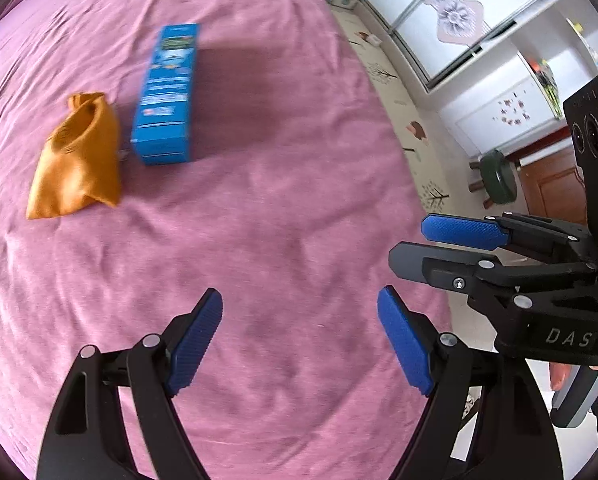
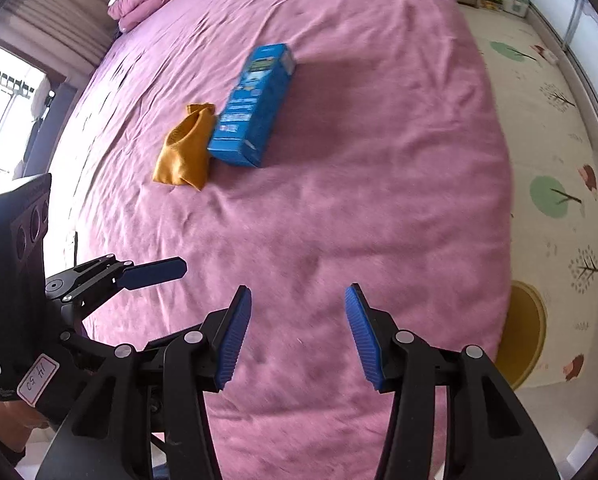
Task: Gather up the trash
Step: 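Move both open tools back to the orange pouch and blue box, then grasp the orange pouch with the left tool while the right grasps the blue nasal spray box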
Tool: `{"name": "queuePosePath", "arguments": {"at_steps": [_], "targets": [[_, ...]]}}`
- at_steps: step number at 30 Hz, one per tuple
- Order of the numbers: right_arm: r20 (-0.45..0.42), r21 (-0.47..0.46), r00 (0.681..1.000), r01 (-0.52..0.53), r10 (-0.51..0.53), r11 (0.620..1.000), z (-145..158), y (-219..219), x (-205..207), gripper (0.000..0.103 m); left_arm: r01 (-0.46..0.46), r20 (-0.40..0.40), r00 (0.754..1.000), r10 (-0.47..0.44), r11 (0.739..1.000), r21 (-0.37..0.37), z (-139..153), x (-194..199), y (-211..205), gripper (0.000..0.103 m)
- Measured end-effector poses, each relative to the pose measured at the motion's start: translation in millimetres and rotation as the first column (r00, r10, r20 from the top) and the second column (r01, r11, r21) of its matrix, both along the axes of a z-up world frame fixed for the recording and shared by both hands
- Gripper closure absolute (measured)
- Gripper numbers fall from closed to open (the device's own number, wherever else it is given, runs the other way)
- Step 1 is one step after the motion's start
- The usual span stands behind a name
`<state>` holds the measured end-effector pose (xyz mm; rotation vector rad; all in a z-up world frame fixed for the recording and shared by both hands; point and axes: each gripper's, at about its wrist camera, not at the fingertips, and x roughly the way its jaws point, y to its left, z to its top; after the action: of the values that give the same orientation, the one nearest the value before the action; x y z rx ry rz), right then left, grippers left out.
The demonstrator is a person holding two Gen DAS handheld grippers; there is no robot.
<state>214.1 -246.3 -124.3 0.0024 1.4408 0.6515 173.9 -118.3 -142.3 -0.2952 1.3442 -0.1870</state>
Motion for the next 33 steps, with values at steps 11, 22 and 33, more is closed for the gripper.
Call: {"name": "queuePosePath", "arguments": {"at_steps": [11,22,33], "targets": [[-0.018,0.002,1.0,0.001,-0.001,1.0,-16,67,28,0.045,-0.083,-0.01,0.996,0.083,0.996,0.02,-18,21,75,0.023],[-0.008,0.001,0.999,0.032,-0.032,0.999,-30,121,70,0.033,-0.129,-0.009,0.991,0.13,0.989,0.067,-34,64,146,0.023],[-0.032,0.0,0.998,0.05,-0.05,0.999,-48,162,121,0.032,-0.097,-0.042,0.994,0.102,0.99,0.101,-59,102,162,0.023]]}}
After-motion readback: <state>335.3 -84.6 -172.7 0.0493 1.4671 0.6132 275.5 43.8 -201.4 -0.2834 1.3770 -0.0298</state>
